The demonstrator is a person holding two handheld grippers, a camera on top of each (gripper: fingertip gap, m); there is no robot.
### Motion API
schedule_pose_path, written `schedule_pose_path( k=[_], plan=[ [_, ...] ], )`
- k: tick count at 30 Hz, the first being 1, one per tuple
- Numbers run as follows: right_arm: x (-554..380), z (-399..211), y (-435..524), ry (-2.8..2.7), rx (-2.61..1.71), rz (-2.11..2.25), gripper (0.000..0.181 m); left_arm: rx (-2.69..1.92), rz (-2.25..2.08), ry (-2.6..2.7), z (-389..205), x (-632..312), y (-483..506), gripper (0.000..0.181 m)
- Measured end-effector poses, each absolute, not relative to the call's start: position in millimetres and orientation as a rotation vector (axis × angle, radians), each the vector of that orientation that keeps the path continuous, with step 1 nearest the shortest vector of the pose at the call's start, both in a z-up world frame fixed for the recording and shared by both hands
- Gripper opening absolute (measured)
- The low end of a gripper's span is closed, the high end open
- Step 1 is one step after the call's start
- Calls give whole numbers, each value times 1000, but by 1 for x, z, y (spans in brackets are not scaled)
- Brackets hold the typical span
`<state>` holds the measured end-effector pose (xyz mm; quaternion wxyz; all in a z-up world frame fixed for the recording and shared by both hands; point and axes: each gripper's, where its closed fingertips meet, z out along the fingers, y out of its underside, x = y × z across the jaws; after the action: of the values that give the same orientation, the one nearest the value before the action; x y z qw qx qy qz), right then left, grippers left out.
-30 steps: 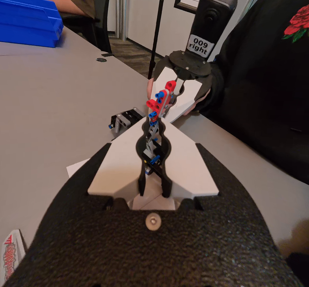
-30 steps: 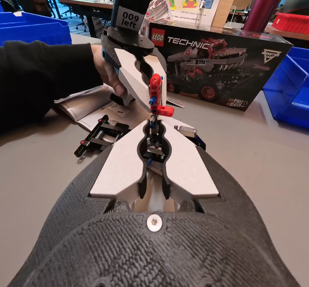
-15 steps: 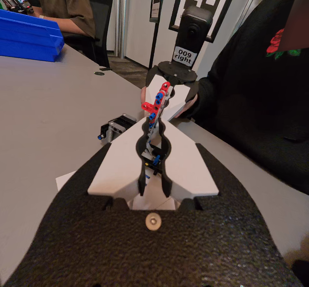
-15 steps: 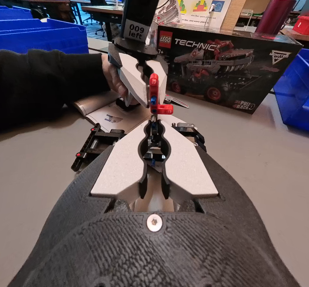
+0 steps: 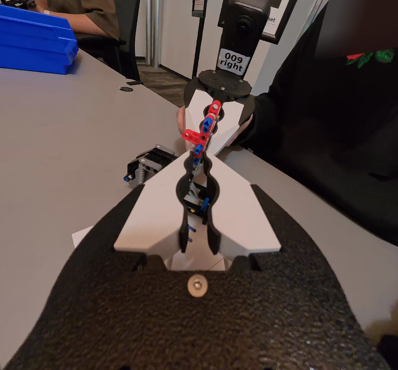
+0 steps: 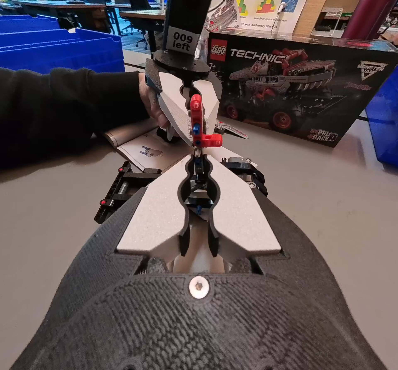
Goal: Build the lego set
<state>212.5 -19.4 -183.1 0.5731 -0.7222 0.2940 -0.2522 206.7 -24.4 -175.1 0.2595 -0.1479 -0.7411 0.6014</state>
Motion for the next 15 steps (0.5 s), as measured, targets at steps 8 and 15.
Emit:
schedule_pose_path(
  k=[8, 15],
  plan=[
    [213, -175, -22, 677, -1634, -584, 5, -411, 1659, -2022, -175, 208, -27, 5],
    [213, -175, -21, 652, -1647, -610, 5, -402, 1662, -2011, -174, 208, -27, 9]
  ],
)
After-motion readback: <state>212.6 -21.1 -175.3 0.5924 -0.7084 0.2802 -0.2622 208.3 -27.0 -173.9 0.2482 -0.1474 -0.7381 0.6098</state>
